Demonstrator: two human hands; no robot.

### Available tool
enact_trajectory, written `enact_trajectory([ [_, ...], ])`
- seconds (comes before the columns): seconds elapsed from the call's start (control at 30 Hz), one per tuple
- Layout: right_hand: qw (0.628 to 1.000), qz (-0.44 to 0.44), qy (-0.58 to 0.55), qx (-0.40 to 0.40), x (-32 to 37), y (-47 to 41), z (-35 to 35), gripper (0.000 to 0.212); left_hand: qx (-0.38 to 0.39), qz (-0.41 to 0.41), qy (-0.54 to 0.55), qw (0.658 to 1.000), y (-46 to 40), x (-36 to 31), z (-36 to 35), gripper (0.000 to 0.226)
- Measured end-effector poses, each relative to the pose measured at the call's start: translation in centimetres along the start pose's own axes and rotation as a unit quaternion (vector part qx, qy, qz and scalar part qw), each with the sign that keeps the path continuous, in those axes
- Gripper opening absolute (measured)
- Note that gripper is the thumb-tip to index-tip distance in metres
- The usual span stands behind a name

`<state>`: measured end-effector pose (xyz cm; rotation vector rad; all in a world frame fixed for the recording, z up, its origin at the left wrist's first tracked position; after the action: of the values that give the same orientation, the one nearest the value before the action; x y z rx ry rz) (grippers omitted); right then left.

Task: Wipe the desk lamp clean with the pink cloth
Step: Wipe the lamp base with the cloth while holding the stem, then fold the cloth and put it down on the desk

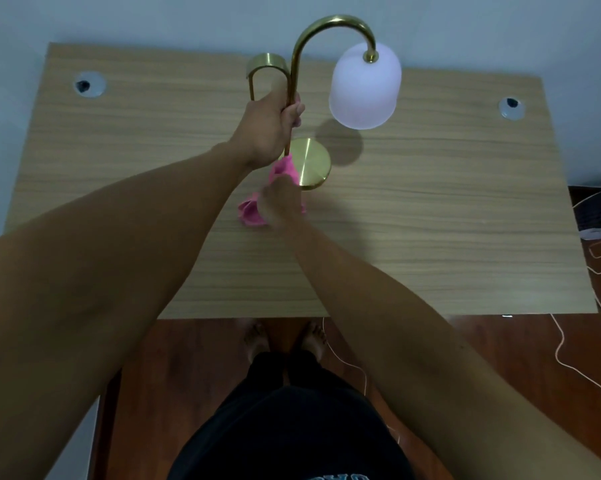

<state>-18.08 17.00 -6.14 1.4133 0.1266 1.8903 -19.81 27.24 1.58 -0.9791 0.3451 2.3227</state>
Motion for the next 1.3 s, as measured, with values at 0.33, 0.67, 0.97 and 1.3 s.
enact_trajectory([
  [0.33, 0.918, -0.089, -0.33, 0.2, -2.6, 1.3, 4.5, 0.028, 0.089, 0.07, 0.035, 0.993, 4.1, 1.3, -0.2, 0.052],
  [0.67, 0.905, -0.082, -0.27, 0.319, 1.1, 5.5, 13.5, 0.028, 0.224, 0.195, 0.377, 0.877, 11.4, -1.1, 0.1, 0.013],
  [0.97, 0.92, -0.132, -0.16, 0.333, -0.2, 5.7, 16.6, 0.035, 0.285, 0.193, 0.356, 0.869, 12.4, -1.9, -2.7, 0.033],
  [1.3, 0.925, -0.147, -0.082, 0.341, -4.0, 5.4, 28.7, 0.021, 0.266, 0.189, 0.38, 0.865, 11.7, -10.0, -10.7, 0.015],
])
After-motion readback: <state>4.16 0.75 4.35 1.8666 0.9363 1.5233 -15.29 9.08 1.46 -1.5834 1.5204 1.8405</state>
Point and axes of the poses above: each hand's wrist, its own y-axis away from the middle knuckle, its own z-axis out of the back of the hand, x = y × z, the point moved 5 cm from there along -y, towards the middle knuckle, and after that the axes turned 4 degrees about -y, right-handed, at the moved point
